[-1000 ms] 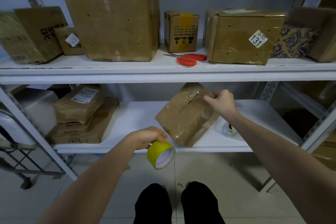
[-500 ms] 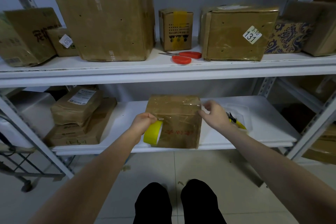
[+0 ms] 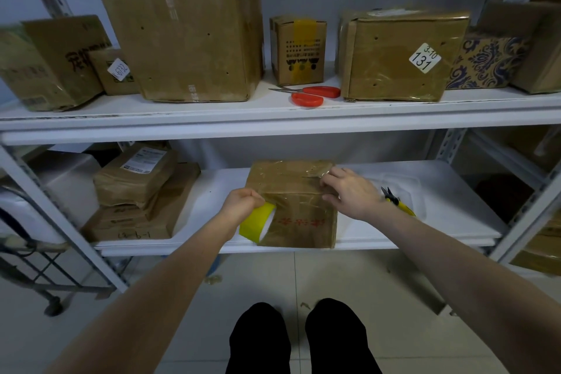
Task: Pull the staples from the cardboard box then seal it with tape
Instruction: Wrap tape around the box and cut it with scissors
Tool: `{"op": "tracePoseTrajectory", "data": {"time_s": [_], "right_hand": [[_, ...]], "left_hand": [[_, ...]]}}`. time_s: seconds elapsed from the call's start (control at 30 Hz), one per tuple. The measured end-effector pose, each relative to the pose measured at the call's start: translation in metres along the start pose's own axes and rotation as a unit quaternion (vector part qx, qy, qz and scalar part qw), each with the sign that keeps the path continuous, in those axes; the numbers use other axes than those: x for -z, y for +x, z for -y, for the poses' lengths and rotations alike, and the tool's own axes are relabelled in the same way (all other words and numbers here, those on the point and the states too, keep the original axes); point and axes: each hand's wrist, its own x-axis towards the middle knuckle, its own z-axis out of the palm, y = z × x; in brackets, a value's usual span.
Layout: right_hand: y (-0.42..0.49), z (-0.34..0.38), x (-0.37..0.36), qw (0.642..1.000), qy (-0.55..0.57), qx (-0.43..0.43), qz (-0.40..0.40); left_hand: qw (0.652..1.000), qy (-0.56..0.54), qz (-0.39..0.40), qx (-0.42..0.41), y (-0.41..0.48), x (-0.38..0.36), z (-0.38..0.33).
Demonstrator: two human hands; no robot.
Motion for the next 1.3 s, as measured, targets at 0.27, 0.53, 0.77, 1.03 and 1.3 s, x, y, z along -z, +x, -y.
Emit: {"op": "tracePoseTrajectory", "data": {"time_s": [0.27,0.53,0.77,1.03,1.3], "right_hand": [[-0.003,0.008,-0.001,1.000,0.015,-0.002,-0.005],[-0.008,0.020,0.000,0.998,-0.033,-0.032,-0.035],[0.027,0.077,0.021,0.996,-0.075,0.002,-0.044],[0.060,0.117,-0.006,0.999,0.020,0.048,0.002],[0.063,0.116,-0.021,0.998,0.030,0.050,-0.035]], "left_hand": [[0.993,0.038,0.113,0.002,-0.007,-0.012,-0.007],[0.994,0.035,0.106,0.002,-0.006,-0.006,-0.003],[0.996,0.044,0.071,-0.002,-0.004,0.014,0.002],[0.997,0.024,0.075,0.008,-0.003,0.035,0.010],[0.996,-0.002,0.089,0.013,0.002,0.033,0.011]]}}
